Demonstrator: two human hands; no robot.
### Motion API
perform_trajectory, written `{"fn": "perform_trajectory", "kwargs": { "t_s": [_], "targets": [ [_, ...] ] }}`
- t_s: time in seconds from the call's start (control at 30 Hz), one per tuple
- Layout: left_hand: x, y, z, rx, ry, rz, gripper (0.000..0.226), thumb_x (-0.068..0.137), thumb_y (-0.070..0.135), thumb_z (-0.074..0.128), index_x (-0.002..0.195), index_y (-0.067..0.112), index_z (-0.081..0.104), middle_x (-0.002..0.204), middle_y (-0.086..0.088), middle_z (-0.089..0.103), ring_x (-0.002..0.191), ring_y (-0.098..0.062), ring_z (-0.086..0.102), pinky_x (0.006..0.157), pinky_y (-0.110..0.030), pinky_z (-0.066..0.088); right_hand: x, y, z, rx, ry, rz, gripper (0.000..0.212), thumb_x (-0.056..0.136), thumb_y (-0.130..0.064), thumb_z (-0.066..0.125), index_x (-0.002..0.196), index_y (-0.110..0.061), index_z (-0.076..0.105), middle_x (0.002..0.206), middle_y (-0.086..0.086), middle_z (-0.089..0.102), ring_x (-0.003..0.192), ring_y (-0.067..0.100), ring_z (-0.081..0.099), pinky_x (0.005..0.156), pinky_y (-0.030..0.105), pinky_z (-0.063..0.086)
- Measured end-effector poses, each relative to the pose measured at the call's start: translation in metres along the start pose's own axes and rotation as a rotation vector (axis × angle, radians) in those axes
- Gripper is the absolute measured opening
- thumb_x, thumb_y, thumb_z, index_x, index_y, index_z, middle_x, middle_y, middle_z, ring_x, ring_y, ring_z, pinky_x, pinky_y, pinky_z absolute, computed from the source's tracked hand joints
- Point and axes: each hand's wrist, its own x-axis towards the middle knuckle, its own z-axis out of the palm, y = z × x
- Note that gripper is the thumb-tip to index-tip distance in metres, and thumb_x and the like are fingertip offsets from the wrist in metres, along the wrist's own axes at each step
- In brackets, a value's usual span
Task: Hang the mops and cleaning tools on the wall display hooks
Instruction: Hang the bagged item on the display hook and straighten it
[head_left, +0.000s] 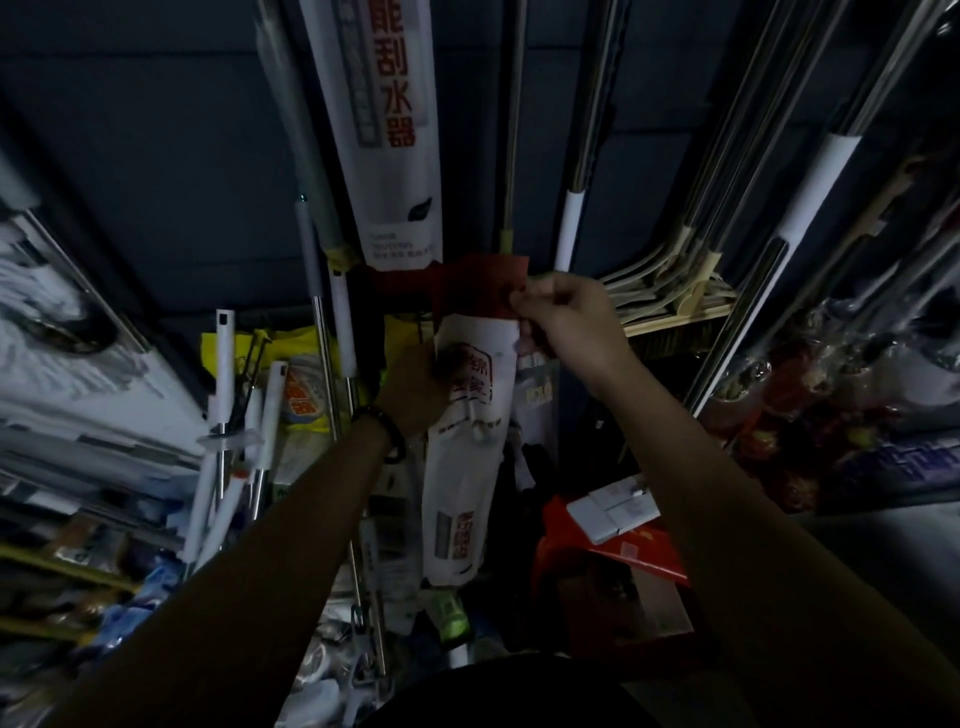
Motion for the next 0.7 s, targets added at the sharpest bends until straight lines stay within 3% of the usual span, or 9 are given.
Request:
{"fn": "perform_trajectory", "kwargs": {
  "t_s": [0.07, 0.1, 0.17, 0.23, 0.3, 0.37, 0.43, 0.57, 0.7],
  "targets": [
    [0.003, 0.007, -0.012, -0.012, 0.013, 0.009, 0.033, 0.105, 0.030, 0.056, 0.128, 0.008, 0.065, 0.124, -0.016, 0.071, 0.113, -0.029, 0.067, 0.102, -0.046, 0.054, 0.007, 0.007, -0.002, -0.076, 0.005, -0.008, 0.048, 0.079, -0.037, 0.087, 0.107, -0.005, 0.066, 0.101, 0.015, 0.074, 0.080, 0.027, 0.076, 0.072, 0.043, 0.064],
    [0.004, 0.013, -0.018, -0.041, 0.030, 0.019, 0.031, 0.104, 0.032, 0.057, 0.127, 0.012, 0.066, 0.123, -0.012, 0.072, 0.115, -0.026, 0.067, 0.104, -0.044, 0.054, 0.008, 0.011, -0.001, -0.124, -0.062, 0.009, 0.051, 0.075, -0.044, 0.089, 0.109, -0.012, 0.069, 0.108, 0.012, 0.076, 0.092, 0.024, 0.077, 0.083, 0.045, 0.065],
    [0.008, 0.029, -0.033, -0.135, 0.055, 0.034, 0.029, 0.106, 0.023, 0.056, 0.133, 0.015, 0.064, 0.128, -0.001, 0.070, 0.120, -0.016, 0.065, 0.107, -0.033, 0.051, 0.004, 0.014, 0.002, -0.238, -0.314, 0.021, 0.039, 0.084, -0.041, 0.084, 0.112, -0.014, 0.077, 0.110, 0.005, 0.080, 0.103, 0.020, 0.076, 0.095, 0.046, 0.062],
    [0.013, 0.043, -0.050, -0.200, 0.060, 0.063, 0.031, 0.107, 0.020, 0.056, 0.138, 0.019, 0.062, 0.133, 0.002, 0.069, 0.123, -0.012, 0.065, 0.108, -0.031, 0.051, 0.002, 0.013, 0.006, -0.278, -0.398, -0.042, 0.034, 0.092, -0.032, 0.079, 0.105, -0.001, 0.078, 0.103, 0.017, 0.079, 0.095, 0.025, 0.076, 0.090, 0.051, 0.061],
    [0.018, 0.058, -0.068, -0.209, 0.071, 0.089, 0.028, 0.106, 0.020, 0.058, 0.133, 0.023, 0.065, 0.126, 0.003, 0.073, 0.115, -0.009, 0.069, 0.103, -0.032, 0.056, 0.002, 0.003, 0.011, -0.187, -0.348, -0.118, 0.034, 0.093, -0.024, 0.079, 0.094, 0.010, 0.074, 0.093, 0.030, 0.075, 0.078, 0.030, 0.072, 0.074, 0.055, 0.061],
    [0.021, 0.074, -0.085, -0.216, 0.097, 0.114, 0.024, 0.104, 0.020, 0.061, 0.127, 0.024, 0.067, 0.114, 0.009, 0.075, 0.102, -0.003, 0.072, 0.094, -0.031, 0.061, 0.008, -0.016, 0.012, -0.158, -0.297, -0.155, 0.025, 0.093, -0.019, 0.079, 0.090, 0.006, 0.077, 0.082, 0.021, 0.078, 0.069, 0.027, 0.074, 0.067, 0.054, 0.062],
    [0.024, 0.089, -0.100, -0.247, 0.120, 0.128, 0.018, 0.102, 0.028, 0.065, 0.119, 0.029, 0.071, 0.109, 0.007, 0.078, 0.099, -0.008, 0.075, 0.089, -0.038, 0.063, 0.012, -0.041, 0.011, -0.174, -0.273, -0.204, 0.023, 0.093, -0.019, 0.080, 0.088, 0.003, 0.079, 0.076, 0.011, 0.079, 0.064, 0.021, 0.075, 0.063, 0.049, 0.065],
    [0.024, 0.113, -0.125, -0.324, 0.099, 0.169, 0.030, 0.095, 0.045, 0.069, 0.121, 0.030, 0.074, 0.123, 0.002, 0.076, 0.116, -0.019, 0.072, 0.100, -0.050, 0.057, 0.023, -0.081, 0.007, -0.106, -0.244, -0.246, 0.027, 0.095, -0.021, 0.077, 0.095, 0.005, 0.079, 0.086, 0.022, 0.079, 0.073, 0.036, 0.077, 0.064, 0.050, 0.066],
    [0.026, 0.140, -0.145, -0.237, 0.146, 0.280, 0.040, 0.096, 0.037, 0.071, 0.133, 0.023, 0.068, 0.132, 0.003, 0.072, 0.121, -0.015, 0.069, 0.103, -0.045, 0.057, 0.033, -0.121, 0.004, -0.126, -0.252, -0.287, 0.011, 0.097, -0.022, 0.075, 0.090, -0.015, 0.080, 0.079, 0.006, 0.081, 0.065, 0.023, 0.076, 0.056, 0.033, 0.064]
  ]
}}
